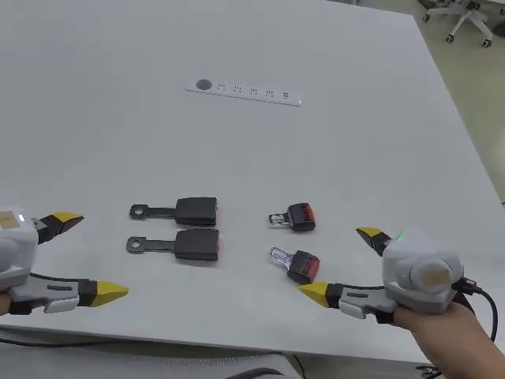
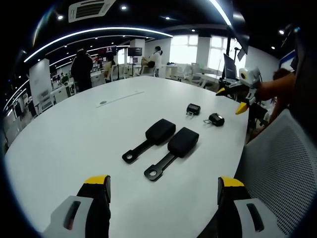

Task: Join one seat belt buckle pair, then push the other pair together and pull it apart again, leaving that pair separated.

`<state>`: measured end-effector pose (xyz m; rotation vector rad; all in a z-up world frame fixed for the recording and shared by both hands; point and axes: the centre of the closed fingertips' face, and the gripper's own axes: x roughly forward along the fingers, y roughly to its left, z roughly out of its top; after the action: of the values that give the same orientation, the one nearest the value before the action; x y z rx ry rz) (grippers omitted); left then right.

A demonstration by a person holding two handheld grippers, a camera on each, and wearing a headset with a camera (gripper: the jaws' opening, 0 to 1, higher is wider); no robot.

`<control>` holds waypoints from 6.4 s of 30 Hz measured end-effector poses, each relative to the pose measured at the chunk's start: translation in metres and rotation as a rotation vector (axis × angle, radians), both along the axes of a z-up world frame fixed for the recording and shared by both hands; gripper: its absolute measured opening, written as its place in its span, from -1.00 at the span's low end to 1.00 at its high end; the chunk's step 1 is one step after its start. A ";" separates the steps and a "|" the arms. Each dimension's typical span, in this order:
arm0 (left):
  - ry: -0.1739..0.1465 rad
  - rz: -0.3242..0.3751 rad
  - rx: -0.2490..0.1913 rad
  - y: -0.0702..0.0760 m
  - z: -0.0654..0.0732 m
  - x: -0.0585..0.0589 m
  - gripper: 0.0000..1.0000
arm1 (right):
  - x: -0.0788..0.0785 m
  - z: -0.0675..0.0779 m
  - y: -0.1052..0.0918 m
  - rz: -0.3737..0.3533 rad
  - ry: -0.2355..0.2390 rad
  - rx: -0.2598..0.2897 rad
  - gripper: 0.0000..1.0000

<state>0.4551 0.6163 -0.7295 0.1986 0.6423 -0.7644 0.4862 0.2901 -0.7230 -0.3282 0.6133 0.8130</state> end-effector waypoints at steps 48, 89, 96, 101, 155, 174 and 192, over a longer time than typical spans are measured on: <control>0.080 -0.344 0.291 -0.062 -0.032 0.031 -0.07 | 0.003 -0.032 0.031 0.195 0.136 -0.135 -0.23; 0.091 -0.619 0.411 -0.129 -0.058 0.047 -0.27 | 0.003 -0.062 0.029 0.297 0.210 -0.228 -0.34; 0.077 -0.644 0.424 -0.131 -0.056 0.045 -0.28 | 0.003 -0.068 0.027 0.327 0.212 -0.264 -0.36; 0.059 -0.666 0.433 -0.128 -0.059 0.042 -0.29 | 0.002 -0.070 0.021 0.334 0.222 -0.291 -0.35; 0.119 -0.649 0.432 -0.125 -0.063 0.031 -0.32 | 0.005 -0.072 0.055 0.606 0.180 -0.398 -0.36; 0.139 -0.644 0.441 -0.125 -0.065 0.033 -0.32 | 0.001 -0.075 0.106 0.689 0.164 -0.366 -0.37; 0.137 -0.658 0.438 -0.127 -0.063 0.031 -0.31 | 0.004 -0.074 0.122 0.716 0.156 -0.362 -0.37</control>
<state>0.4866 0.4892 -0.7921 0.7915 0.8848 -1.2678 0.4903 0.4119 -0.7965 -0.8505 0.8028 1.4240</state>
